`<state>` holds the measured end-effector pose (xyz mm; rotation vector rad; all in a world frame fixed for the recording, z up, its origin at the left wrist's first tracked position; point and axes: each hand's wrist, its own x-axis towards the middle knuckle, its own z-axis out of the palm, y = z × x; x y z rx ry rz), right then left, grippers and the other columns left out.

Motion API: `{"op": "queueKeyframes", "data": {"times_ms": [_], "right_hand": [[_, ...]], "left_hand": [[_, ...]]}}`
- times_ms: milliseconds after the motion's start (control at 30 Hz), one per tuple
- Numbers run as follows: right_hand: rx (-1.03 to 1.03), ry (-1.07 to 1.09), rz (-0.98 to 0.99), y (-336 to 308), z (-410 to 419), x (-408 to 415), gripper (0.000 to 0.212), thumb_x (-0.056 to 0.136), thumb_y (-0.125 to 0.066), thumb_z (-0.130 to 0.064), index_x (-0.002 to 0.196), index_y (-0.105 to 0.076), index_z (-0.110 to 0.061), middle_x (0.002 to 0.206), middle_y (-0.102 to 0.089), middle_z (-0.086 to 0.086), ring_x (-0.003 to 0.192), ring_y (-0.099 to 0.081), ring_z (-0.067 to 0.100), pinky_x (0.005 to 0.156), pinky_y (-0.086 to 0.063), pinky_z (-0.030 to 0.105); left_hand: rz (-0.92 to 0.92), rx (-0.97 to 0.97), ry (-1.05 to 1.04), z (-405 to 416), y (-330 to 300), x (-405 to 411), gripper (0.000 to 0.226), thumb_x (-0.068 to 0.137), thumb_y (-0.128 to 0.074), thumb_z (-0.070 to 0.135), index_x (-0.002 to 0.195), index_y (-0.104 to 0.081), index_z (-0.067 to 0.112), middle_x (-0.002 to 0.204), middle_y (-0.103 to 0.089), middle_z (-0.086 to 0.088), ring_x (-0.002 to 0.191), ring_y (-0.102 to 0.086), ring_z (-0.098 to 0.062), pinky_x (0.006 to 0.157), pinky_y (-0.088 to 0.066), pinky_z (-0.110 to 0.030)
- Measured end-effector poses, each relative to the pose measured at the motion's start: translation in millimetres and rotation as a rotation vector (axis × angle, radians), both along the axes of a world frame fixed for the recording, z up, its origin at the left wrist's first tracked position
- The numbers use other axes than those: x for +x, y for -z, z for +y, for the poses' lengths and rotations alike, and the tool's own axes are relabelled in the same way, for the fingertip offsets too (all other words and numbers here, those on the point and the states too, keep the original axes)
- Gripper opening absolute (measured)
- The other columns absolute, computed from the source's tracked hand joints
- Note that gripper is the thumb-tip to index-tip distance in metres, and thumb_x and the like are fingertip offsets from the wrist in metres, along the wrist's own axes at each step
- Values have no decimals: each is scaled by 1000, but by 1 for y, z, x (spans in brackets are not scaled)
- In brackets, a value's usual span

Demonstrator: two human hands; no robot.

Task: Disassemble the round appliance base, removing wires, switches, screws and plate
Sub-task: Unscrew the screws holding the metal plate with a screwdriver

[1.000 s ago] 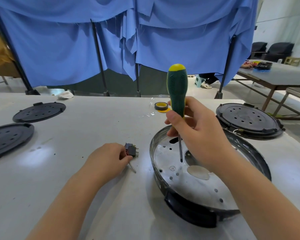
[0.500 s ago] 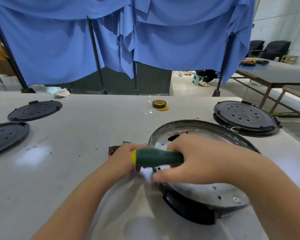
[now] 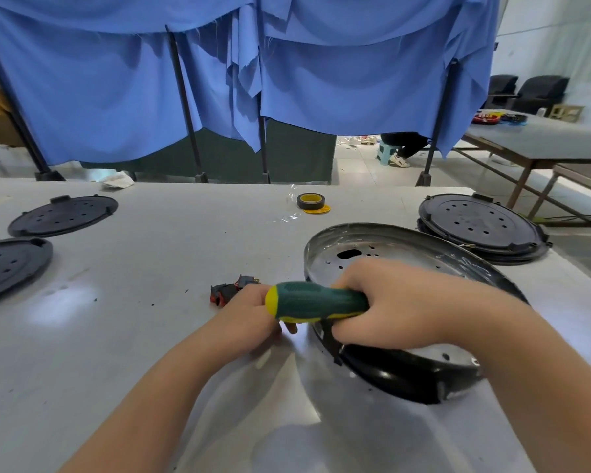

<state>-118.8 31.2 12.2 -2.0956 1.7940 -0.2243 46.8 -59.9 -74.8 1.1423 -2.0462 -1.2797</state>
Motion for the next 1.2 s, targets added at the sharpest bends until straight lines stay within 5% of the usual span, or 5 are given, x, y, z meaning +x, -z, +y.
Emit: {"op": "queueKeyframes", "data": {"times_ms": [333, 533, 667, 1033, 1200], "right_hand": [[-10, 9, -104, -17, 7, -14, 17, 79, -65, -29, 69, -61, -15, 48, -41, -6, 40, -37, 7, 45, -30, 23], [-75, 36, -174, -22, 8, -22, 19, 80, -66, -31, 68, -62, -18, 49, -46, -6, 42, -43, 7, 42, -32, 15], [-65, 28, -155, -20, 8, -20, 19, 80, -65, -29, 68, -61, -16, 50, -45, -6, 43, -41, 6, 43, -32, 15], [-21, 8, -58, -16, 7, -14, 20, 81, -64, -31, 70, -60, -14, 49, -42, -6, 42, -38, 5, 46, -30, 21], [47, -21, -24, -9, 5, -11, 24, 78, -67, -37, 63, -57, -21, 46, -43, -9, 42, -38, 5, 49, -31, 23]], "left_hand": [[-27, 22, 14, 3, 1, -1, 17, 92, -58, 20, 82, -70, 28, 77, -74, 9, 54, -62, -8, 50, -48, -18], [352, 622, -37, 1, -5, -8, 27, 94, -54, 23, 92, -77, 10, 95, -76, -9, 81, -74, -21, 59, -57, -27], [543, 928, -48, 7, 0, -13, 21, 70, -70, 13, 86, -77, 2, 93, -73, -15, 79, -74, -23, 65, -60, -32], [455, 994, -98, 7, 3, -11, 25, 59, -75, 11, 82, -73, 1, 84, -71, -15, 72, -73, -24, 67, -61, -36], [526, 996, -52, 9, -2, -11, 47, 58, -69, 9, 103, -70, -5, 101, -67, -22, 96, -66, -34, 83, -55, -48]]}}
